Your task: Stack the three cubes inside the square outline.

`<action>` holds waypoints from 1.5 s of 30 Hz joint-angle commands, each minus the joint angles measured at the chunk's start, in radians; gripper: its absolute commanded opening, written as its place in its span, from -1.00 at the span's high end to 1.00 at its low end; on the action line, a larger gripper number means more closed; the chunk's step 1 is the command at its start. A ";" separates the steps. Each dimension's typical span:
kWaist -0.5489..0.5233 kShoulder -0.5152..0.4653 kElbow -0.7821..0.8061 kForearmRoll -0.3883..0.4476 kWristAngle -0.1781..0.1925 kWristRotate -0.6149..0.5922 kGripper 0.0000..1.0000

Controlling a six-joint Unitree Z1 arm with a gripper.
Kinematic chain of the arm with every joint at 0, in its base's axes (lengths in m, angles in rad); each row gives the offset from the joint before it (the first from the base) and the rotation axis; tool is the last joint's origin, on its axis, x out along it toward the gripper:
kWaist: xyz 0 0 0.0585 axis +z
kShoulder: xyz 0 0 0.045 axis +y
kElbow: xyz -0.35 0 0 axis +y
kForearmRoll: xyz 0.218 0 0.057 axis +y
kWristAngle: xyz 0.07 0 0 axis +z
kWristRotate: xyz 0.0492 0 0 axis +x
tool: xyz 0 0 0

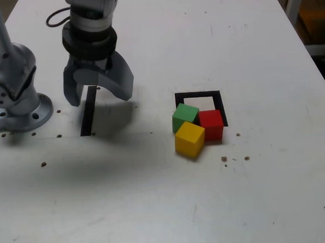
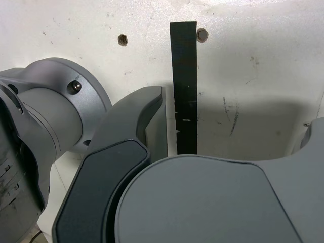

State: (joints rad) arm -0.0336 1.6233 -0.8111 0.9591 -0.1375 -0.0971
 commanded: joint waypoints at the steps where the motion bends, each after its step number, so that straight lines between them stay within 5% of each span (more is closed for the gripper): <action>1: 0.002 -0.002 0.002 0.002 0.000 -0.001 -0.99; 9: -0.014 0.018 -0.083 0.078 0.004 -0.096 -0.99; 12: -0.026 0.005 -0.292 0.335 -0.001 -0.215 -0.99; 15: -0.047 -0.011 -0.473 0.456 0.002 -0.273 -0.99; 22: -0.121 0.033 -0.628 0.507 0.004 -0.436 -0.99; 27: -0.199 0.195 -0.779 0.549 -0.079 -0.737 -0.99; 35: -0.213 0.399 -1.066 0.598 -0.079 -0.930 -0.99; 45: -0.204 0.509 -1.168 0.607 -0.090 -1.180 -0.99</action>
State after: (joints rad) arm -0.2422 2.1421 -1.9727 1.5598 -0.2265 -1.2706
